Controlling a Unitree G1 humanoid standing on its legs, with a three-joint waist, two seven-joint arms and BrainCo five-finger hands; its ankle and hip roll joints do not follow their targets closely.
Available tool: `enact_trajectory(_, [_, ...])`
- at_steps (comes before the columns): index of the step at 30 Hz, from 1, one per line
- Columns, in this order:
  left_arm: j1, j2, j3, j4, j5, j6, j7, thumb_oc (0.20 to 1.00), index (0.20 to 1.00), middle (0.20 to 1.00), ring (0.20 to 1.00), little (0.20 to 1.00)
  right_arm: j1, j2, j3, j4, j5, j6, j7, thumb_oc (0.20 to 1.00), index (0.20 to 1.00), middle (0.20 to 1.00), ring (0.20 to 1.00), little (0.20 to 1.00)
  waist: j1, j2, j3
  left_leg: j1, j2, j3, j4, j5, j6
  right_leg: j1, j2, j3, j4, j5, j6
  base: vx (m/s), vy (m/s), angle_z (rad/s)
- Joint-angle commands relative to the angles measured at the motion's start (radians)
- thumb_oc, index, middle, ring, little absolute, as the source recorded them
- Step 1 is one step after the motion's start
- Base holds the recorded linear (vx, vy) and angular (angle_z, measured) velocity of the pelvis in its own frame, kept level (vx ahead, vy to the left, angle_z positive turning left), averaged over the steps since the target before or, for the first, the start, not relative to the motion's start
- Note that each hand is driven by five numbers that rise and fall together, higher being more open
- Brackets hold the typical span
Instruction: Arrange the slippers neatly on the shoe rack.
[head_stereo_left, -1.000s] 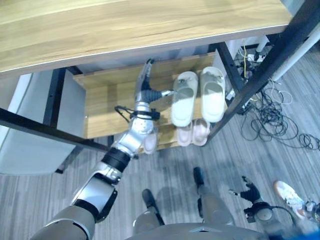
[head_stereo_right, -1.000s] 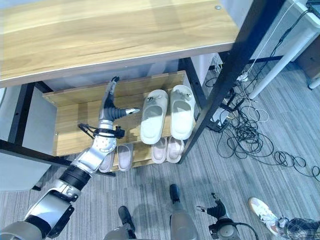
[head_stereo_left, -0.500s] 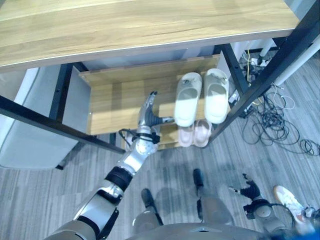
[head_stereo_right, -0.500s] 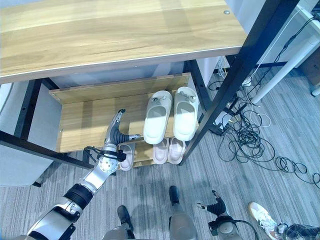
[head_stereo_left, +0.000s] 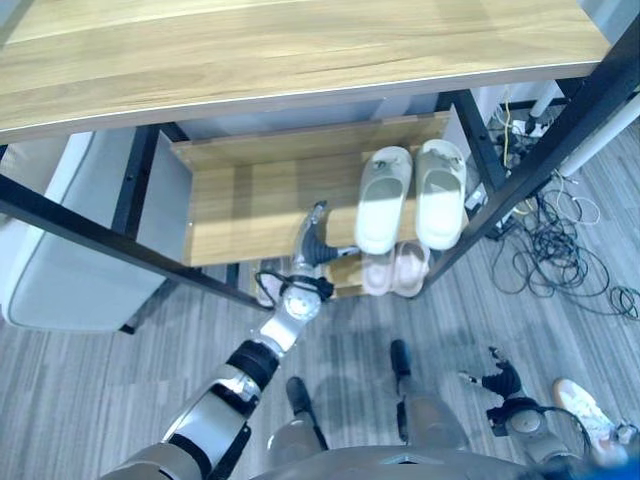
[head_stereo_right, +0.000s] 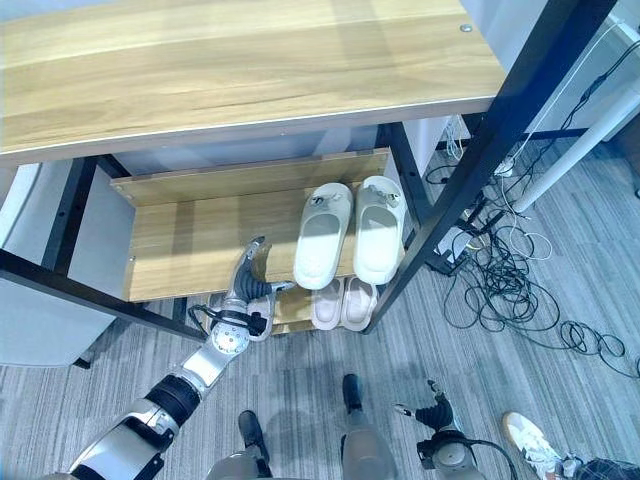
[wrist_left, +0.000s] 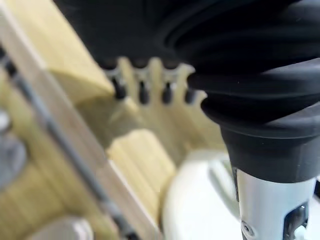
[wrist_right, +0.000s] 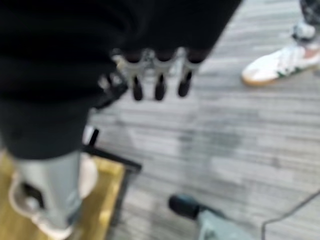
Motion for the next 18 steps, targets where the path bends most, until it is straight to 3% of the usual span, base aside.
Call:
enact_trajectory(1, [0.001, -0.017, -0.016, -0.073, -0.084, -0.069, -0.065, 1.0, 1.0, 1.0, 1.0, 1.0, -0.019, -0.001, 0.01, -0.026, 0.023, -0.003, -0.013, 1.0, 1.0, 1.0, 1.0, 1.0, -0.002, 0.007, 0.03, -0.076, 0.005, -0.135, 0.062, -0.011, 0.005, -0.093, -0.002, -0.045, 0.194, -0.175, 0.023, 0.0, 0.0, 0.0])
enact_trajectory(18, [0.01, -0.047, -0.08, -0.092, -0.224, -0.074, -0.141, 1.0, 1.0, 1.0, 1.0, 1.0, -0.028, -0.002, 0.024, -0.022, 0.027, 0.006, -0.011, 1.0, 1.0, 1.0, 1.0, 1.0, -0.01, 0.02, 0.031, -0.062, 0.003, -0.134, 0.051, -0.012, 0.008, -0.095, -0.001, -0.045, 0.204, -0.179, 0.024, 0.0, -0.001, 0.0])
